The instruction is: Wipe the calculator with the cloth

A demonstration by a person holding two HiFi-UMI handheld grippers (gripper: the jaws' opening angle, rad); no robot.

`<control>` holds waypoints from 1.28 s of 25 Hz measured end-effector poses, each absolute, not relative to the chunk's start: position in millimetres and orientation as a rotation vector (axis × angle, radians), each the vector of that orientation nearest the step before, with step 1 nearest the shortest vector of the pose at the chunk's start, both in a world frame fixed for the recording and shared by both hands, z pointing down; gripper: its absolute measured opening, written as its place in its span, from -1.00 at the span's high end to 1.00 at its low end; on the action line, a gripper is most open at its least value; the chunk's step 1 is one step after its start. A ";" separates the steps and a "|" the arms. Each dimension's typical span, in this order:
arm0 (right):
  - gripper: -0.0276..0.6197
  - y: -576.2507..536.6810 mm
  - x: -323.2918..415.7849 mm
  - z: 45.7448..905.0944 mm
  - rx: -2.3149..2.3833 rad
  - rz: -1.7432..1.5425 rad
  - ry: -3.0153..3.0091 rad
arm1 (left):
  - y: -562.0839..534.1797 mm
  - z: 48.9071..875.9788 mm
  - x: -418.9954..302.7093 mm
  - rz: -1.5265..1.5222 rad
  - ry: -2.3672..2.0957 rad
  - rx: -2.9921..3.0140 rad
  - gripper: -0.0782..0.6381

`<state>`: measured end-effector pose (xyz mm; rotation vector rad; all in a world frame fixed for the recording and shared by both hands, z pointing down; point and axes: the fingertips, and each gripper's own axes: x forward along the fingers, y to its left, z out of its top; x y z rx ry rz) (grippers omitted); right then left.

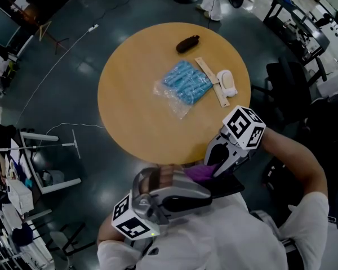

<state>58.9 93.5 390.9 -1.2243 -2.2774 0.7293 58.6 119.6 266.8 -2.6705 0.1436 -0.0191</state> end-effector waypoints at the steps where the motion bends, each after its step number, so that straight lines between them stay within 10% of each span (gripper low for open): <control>1: 0.65 95.0 58.7 391.9 -1.227 0.735 -2.278 | 118.7 264.8 57.7 -0.008 0.149 -2.674 0.66; 21: 0.65 113.5 55.7 434.2 -1.164 0.736 -2.287 | 88.1 235.2 45.2 0.110 0.359 -2.663 0.66; 32: 0.65 -64.3 87.1 595.0 0.325 0.414 -2.340 | -2.8 341.4 -11.2 -0.014 0.927 -2.782 0.66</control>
